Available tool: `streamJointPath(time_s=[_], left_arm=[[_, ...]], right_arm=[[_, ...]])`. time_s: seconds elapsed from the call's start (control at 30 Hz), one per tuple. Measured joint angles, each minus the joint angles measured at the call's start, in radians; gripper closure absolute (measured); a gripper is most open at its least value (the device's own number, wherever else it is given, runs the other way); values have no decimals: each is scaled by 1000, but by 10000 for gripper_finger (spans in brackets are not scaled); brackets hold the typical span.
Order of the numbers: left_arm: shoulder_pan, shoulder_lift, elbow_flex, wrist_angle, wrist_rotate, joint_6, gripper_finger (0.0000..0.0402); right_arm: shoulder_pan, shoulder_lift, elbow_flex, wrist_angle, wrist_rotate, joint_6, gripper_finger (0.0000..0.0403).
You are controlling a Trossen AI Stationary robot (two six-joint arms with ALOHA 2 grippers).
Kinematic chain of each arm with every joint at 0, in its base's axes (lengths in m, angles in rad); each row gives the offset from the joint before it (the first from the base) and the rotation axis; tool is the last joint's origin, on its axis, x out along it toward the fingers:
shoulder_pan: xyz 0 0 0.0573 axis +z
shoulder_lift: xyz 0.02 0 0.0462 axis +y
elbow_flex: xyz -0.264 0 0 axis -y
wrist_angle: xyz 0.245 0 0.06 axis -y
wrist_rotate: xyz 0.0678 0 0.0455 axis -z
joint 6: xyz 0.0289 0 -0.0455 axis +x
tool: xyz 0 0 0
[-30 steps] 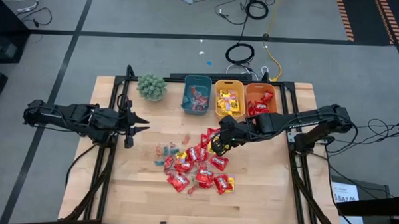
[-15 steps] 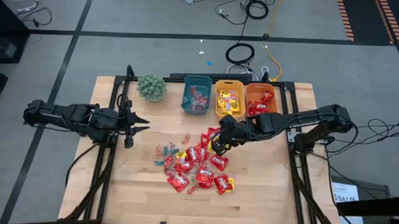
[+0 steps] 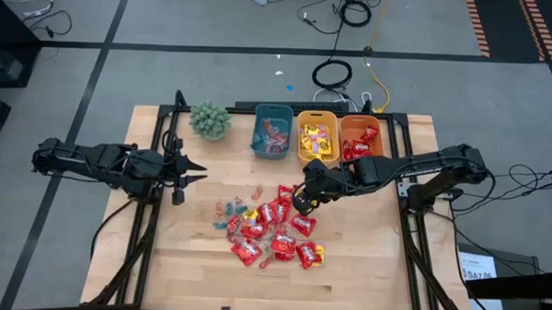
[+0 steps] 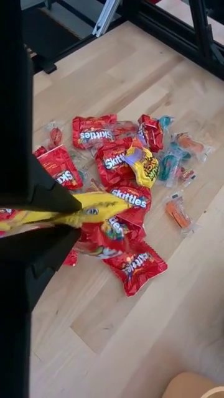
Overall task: Sort candy
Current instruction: Put the yellow candy into the yellow bin
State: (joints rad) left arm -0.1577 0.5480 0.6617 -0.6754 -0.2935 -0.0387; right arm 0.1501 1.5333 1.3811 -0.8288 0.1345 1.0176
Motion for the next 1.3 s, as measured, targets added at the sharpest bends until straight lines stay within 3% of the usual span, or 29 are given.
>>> streamJointPath(time_s=[0.13, 0.47, 0.77, 1.0, 1.3], left_arm=[[0, 0, 0, 0, 0, 0, 299], [0, 0, 0, 2, 0, -5, 299], [0, 0, 0, 2, 0, -5, 299], [0, 0, 0, 1, -1, -2, 299], [0, 0, 0, 1, -12, 2, 299]], right_arm=[[-1, 0, 0, 0, 0, -18, 395], [-20, 0, 0, 29, 0, -16, 357], [-21, -1, 0, 31, 0, -16, 351], [-20, -1, 1, 26, -4, -19, 397], [-19, 18, 1, 66, 57, -10, 392]])
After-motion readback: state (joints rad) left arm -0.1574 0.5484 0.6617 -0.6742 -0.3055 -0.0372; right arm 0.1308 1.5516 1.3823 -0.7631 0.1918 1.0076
